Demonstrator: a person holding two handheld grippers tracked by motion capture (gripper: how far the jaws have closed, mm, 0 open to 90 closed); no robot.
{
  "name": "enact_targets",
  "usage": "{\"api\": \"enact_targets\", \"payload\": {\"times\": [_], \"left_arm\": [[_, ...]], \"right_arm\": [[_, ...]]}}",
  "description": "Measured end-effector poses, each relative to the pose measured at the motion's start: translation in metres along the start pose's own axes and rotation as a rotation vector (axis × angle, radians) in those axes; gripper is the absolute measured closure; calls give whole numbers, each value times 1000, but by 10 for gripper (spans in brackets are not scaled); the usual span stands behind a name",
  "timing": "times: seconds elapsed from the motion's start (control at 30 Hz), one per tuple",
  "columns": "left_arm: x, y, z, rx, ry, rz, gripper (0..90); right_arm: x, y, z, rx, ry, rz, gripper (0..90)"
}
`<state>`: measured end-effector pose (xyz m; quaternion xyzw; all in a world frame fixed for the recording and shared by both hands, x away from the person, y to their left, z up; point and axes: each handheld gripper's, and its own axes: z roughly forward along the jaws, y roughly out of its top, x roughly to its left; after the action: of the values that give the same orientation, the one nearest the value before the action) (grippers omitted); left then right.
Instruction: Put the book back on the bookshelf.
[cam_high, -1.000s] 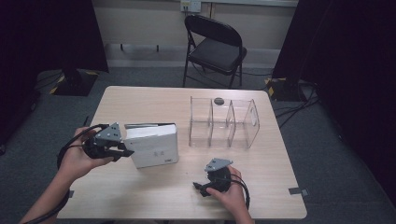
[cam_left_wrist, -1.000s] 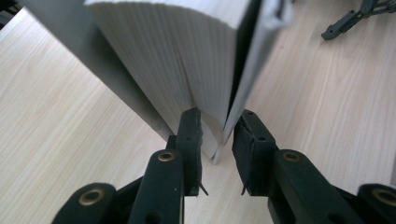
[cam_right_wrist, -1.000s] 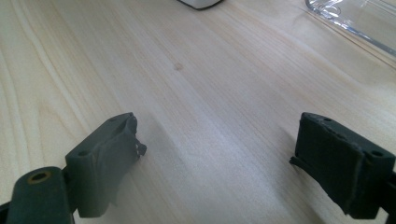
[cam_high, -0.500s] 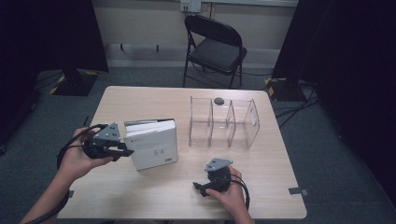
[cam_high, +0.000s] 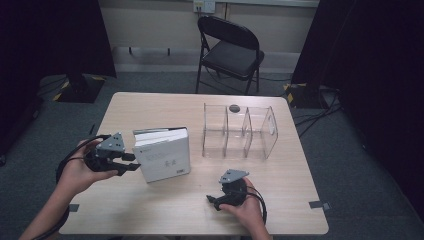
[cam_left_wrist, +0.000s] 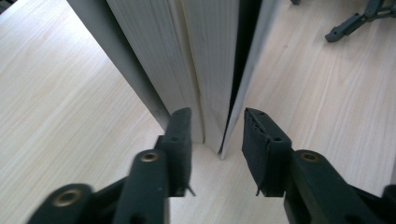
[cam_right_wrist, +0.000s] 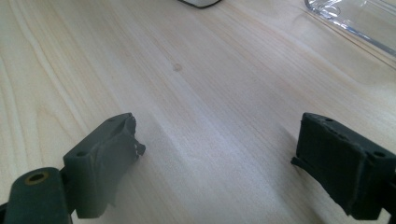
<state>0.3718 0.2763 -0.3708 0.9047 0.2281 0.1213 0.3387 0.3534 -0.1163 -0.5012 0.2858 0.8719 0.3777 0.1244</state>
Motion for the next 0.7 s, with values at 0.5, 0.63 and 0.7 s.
{"api": "enact_targets", "payload": {"times": [0.5,0.63,0.7], "left_arm": [[-2,-34,14,31,-30,-89,437],[-2,-41,19,38,-31,-104,416],[-3,-45,22,36,-33,-117,404]], "right_arm": [[-1,4,-1,19,-5,51,139],[-2,6,-2,33,3,71,144],[-2,7,-2,46,9,65,148]]}}
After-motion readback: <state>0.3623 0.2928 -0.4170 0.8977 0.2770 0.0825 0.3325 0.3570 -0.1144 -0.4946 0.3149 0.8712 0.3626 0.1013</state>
